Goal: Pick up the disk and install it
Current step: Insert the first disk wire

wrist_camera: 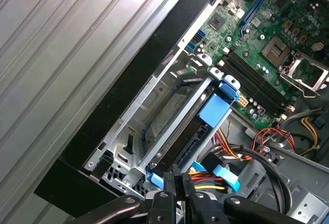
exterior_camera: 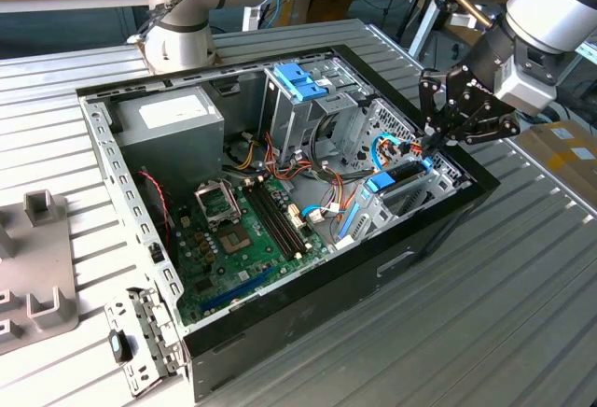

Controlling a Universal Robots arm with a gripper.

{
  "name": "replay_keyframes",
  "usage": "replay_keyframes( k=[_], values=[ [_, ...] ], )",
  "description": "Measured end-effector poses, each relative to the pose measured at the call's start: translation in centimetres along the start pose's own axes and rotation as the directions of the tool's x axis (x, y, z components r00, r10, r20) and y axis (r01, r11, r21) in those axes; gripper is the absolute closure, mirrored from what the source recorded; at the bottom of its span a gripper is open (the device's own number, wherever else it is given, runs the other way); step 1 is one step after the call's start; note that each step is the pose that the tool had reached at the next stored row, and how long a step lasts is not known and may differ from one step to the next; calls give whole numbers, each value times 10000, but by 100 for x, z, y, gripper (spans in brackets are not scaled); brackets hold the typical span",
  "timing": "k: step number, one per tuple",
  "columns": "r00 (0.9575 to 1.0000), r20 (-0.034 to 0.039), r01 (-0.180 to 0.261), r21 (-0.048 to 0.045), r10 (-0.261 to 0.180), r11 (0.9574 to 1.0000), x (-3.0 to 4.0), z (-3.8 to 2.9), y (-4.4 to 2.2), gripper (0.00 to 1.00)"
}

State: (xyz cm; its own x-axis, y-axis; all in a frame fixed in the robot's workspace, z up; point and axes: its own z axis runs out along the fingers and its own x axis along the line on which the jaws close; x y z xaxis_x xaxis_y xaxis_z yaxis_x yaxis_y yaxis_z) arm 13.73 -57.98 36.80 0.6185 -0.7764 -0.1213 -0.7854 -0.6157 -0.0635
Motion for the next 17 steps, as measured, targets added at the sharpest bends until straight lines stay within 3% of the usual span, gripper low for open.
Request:
replay_keyframes(
  k=[17],
  values=[
    [9991, -25, -412, 51, 412, 9991, 0, 0, 0, 83]
  ],
)
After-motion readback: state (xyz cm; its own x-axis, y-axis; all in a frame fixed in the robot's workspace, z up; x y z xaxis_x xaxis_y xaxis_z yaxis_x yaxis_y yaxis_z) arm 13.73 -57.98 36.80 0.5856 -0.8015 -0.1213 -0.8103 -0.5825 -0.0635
